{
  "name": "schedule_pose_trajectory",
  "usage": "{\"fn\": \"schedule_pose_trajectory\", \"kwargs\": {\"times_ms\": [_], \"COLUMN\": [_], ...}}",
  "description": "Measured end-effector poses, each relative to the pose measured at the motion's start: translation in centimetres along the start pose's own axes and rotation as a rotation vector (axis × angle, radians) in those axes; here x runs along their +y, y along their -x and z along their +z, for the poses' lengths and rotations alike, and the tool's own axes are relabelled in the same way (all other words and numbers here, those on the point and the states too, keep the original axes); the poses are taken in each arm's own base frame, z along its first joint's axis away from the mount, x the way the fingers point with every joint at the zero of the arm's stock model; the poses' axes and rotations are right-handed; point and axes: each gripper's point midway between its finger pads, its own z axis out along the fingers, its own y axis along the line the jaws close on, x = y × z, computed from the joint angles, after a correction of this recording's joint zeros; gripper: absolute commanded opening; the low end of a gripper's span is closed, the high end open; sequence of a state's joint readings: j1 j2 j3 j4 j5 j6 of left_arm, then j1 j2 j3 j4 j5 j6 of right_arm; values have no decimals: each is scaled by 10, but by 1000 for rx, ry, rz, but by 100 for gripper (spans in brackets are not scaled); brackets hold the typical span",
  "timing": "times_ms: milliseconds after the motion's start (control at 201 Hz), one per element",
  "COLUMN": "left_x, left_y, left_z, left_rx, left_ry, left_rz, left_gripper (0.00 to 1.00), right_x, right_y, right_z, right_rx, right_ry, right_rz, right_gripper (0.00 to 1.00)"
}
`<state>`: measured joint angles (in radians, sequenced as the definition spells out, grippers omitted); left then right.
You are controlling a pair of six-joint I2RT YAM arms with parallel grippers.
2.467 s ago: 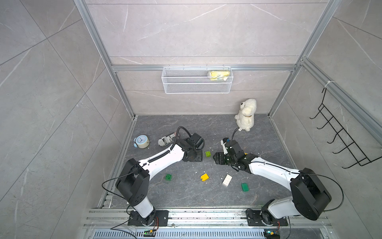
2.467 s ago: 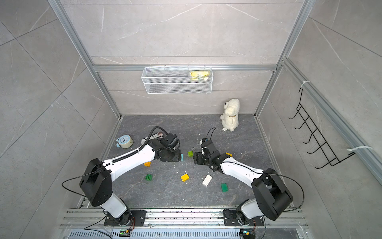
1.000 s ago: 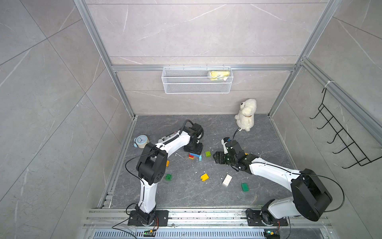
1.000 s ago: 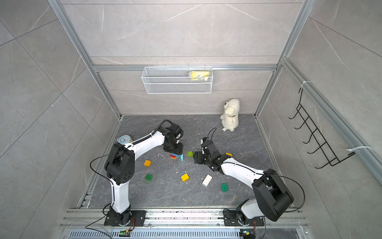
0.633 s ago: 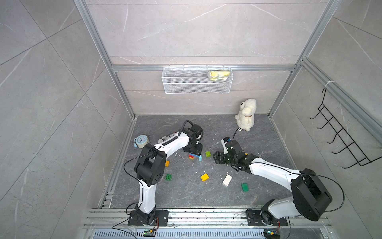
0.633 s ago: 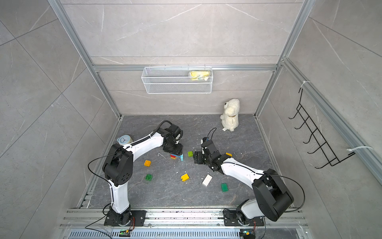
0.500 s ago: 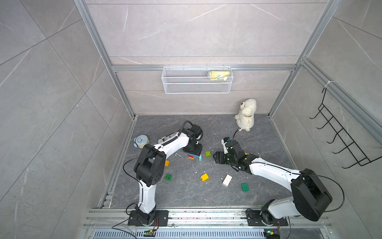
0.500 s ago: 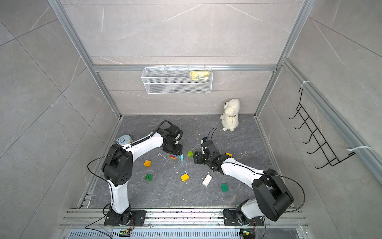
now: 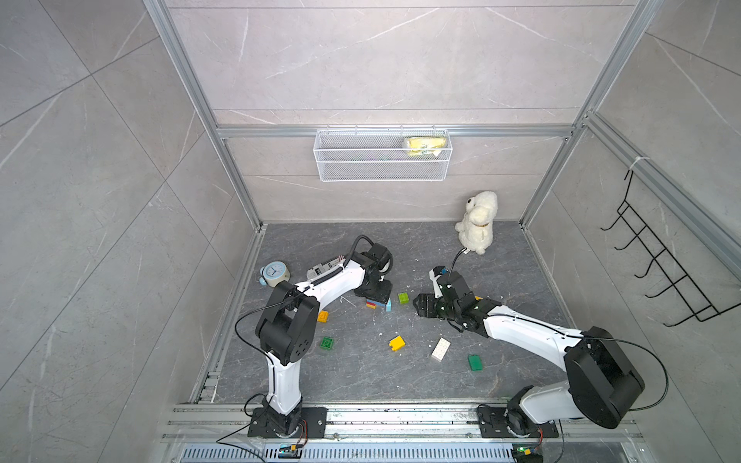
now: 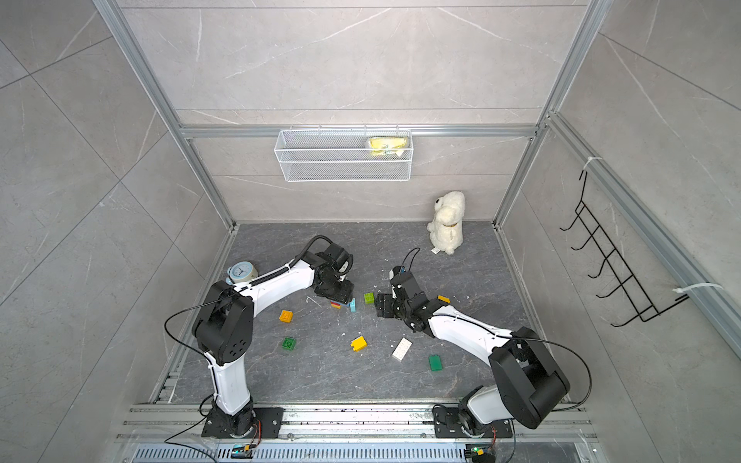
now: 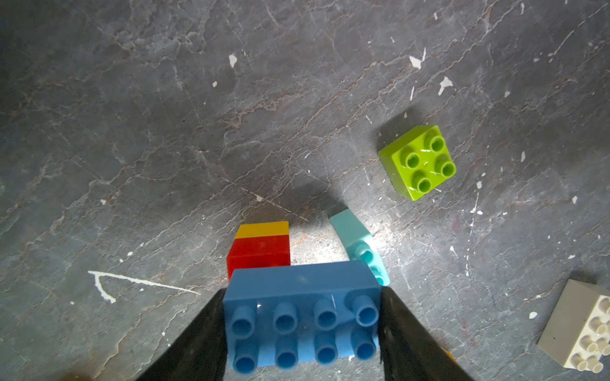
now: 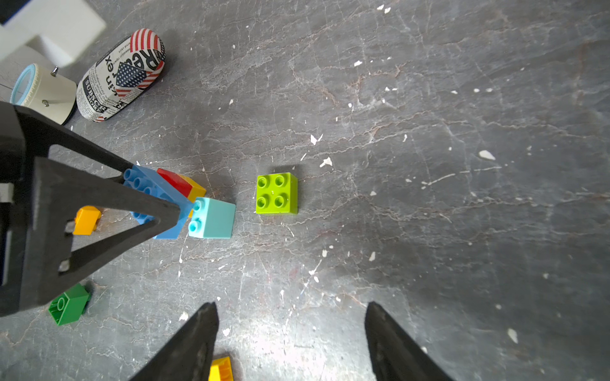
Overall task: Assemble the letter h with lego
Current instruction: Assemble the lego brick with the lego brick.
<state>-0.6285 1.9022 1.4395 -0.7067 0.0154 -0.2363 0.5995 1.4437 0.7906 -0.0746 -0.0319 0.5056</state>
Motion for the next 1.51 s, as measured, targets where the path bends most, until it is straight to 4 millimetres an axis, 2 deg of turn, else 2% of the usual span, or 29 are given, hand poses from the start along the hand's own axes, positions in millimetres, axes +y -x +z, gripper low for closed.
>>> {"fn": "schedule_pose_trajectory", "kwargs": {"times_ms": [139,1005,1513], "left_x": [2,-7,-8], "left_y": [-4,11,17], "left_z": [0,7,12], "left_rx": [-5,14,-16], "left_ry": [5,-26,-19], "left_rz": [-2,3,-76], "left_gripper": [0,0,0], "right_x": [0,1,1], "right_y": [0,-1,-1], "right_z": [0,0,0], "right_rx": [1,5,5], "right_ry": [2,8,8], "right_rz": [0,0,0], "right_gripper": [73,73,73]}}
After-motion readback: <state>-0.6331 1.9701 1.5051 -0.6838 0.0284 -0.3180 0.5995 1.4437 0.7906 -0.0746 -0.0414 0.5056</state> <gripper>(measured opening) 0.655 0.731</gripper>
